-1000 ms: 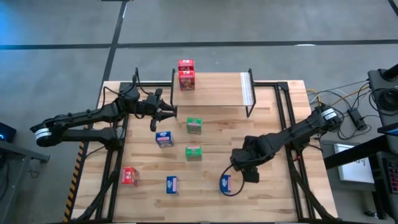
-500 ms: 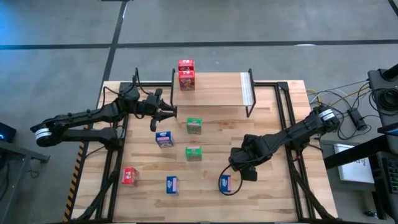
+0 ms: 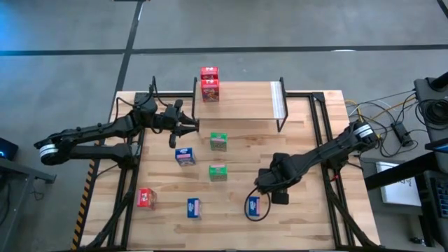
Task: Stack cereal on shelf
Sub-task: Put the bottom left green cereal box on the shelf
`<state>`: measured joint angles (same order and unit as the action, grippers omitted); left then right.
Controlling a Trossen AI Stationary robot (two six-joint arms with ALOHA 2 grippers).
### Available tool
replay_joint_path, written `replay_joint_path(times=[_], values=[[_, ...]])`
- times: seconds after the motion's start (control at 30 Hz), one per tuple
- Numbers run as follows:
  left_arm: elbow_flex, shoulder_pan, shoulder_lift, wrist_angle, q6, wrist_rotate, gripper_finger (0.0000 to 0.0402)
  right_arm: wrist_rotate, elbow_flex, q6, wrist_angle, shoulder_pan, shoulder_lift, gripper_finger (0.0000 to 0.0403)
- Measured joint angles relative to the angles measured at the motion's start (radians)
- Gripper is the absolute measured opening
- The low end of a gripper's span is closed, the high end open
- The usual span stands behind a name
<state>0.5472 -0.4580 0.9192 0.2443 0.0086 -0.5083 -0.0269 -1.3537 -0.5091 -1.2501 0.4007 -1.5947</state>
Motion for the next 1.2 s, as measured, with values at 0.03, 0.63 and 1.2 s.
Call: replay_joint_path(times=[0.03, 0.63, 1.2], values=[[0.000, 0.000, 0.000, 0.000, 0.000, 0.000, 0.0080, 0.000, 0.000, 0.000, 0.001, 0.000, 0.002, 0.0188], [0.013, 0.000, -0.002, 0.012, 0.008, 0.000, 0.0080, 0.054, -0.256, 0.004, -0.155, -0.157, 0.005, 0.0155], [0.013, -0.001, -0.029, 0.018, 0.008, 0.002, 0.0080, -0.122, -0.711, 0.404, -0.178, -0.562, 0.006, 0.0153]])
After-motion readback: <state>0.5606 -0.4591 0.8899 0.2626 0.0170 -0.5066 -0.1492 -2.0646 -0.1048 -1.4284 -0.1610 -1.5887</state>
